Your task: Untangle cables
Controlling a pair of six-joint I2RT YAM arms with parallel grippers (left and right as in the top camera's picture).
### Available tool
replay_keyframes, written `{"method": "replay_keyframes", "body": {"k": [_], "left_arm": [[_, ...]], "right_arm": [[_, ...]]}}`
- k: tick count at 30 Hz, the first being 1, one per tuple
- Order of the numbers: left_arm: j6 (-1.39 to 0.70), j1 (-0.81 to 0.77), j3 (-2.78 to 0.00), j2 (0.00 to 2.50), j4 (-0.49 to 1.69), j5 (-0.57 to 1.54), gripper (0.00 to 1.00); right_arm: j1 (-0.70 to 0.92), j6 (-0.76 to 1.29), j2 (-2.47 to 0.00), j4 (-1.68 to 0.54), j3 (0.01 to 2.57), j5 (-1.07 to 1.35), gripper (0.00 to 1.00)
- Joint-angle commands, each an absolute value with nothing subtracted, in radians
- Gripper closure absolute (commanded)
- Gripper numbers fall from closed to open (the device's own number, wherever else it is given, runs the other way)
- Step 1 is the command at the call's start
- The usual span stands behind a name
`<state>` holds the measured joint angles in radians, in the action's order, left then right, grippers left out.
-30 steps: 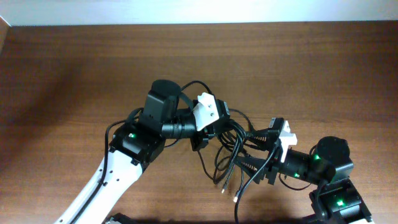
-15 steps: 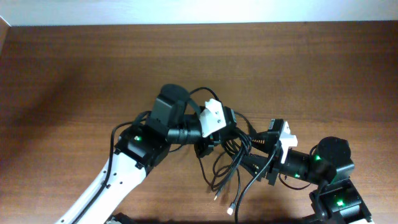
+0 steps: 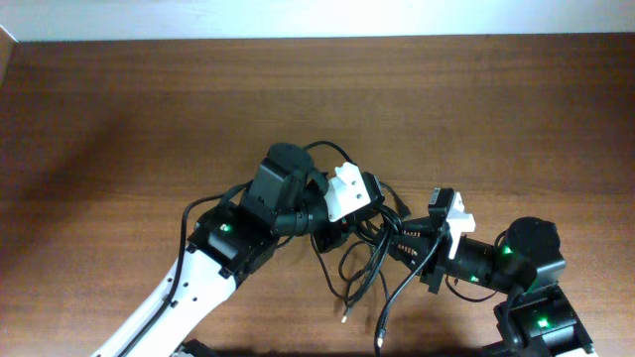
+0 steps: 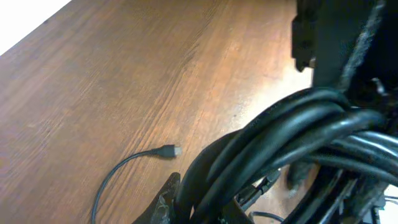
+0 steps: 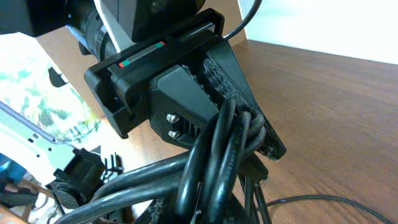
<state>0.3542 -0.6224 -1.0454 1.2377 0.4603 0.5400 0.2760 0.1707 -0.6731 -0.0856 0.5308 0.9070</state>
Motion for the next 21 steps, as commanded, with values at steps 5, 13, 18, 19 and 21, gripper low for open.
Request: {"method": "replay_keyframes", "body": {"k": [5,13,18,19,21], "left_arm": [[0.289,-0.625,-1.061,1.229,0.469,0.409,1.0],[0.165,-0.627,-1.061,1.204,0.461,0.363,1.0],[0.165,-0.632,-1.061,1.206,0.465,0.431,1.0],[0.166,-0.632,-1.061,1.206,0.47,0.423,1.0],[0.166,-0.632,-1.061,1.206,0.487,0.402,1.0]], "right_arm": [[0.28,0.164,-0.663,-0.075,0.543,0.931,0.85],[0.28,0.165,-0.663,-0.097,0.543,0.883,0.92],[0.28,0.177,-0.662,-0.093,0.543,0.884,0.95],[0.28,0.177,-0.662,-0.093,0.543,0.884,0.95],[0.28,0.177,-0.662,-0.093,0.543,0.883,0.96]]}}
